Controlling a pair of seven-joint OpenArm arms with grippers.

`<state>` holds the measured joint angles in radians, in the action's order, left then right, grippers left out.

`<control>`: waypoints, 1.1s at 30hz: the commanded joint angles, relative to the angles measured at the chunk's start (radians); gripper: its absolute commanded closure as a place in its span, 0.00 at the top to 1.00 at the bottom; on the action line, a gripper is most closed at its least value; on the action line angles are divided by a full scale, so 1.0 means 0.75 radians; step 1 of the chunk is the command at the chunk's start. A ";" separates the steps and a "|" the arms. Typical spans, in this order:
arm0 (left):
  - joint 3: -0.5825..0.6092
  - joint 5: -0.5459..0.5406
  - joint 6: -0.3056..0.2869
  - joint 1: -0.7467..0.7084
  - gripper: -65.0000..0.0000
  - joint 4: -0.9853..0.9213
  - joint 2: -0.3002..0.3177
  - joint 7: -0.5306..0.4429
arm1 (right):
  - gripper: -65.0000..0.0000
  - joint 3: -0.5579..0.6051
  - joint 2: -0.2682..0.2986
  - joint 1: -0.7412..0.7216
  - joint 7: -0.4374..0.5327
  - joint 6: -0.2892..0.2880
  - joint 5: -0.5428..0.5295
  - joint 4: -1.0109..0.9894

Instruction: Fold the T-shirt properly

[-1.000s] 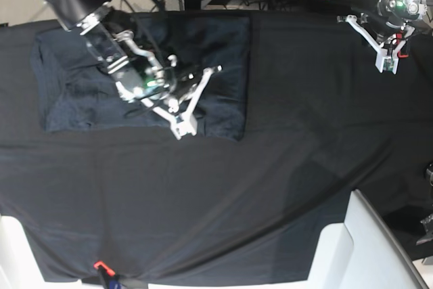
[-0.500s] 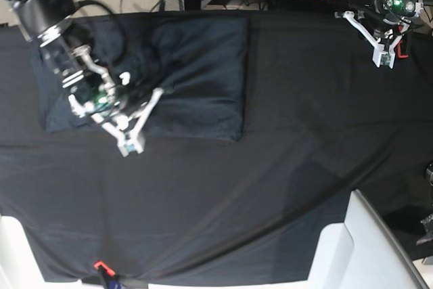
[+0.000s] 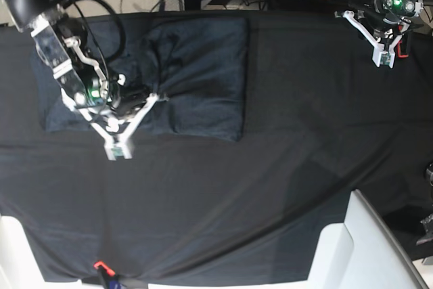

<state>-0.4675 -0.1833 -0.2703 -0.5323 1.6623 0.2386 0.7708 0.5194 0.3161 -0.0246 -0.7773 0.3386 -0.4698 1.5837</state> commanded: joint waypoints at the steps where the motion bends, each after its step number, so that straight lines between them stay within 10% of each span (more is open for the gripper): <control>1: -0.006 0.002 0.001 -0.005 0.00 0.019 0.018 -0.014 | 0.00 -0.010 0.017 -0.017 -0.008 0.014 -0.001 0.068; 12: -0.004 0.002 0.001 -0.003 0.00 0.019 0.018 -0.014 | 0.00 -0.004 -0.163 0.175 -0.168 -0.015 -0.009 0.232; 33: -0.004 0.002 -0.001 0.030 0.00 -0.094 0.027 -0.016 | 0.00 -0.282 -0.056 0.378 -0.047 -0.013 -0.009 0.107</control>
<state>-0.4637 -0.1844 -0.2707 -0.5079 1.5795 0.2428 0.7704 0.3092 0.2733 0.2626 -0.8227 0.3374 -0.4690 1.6432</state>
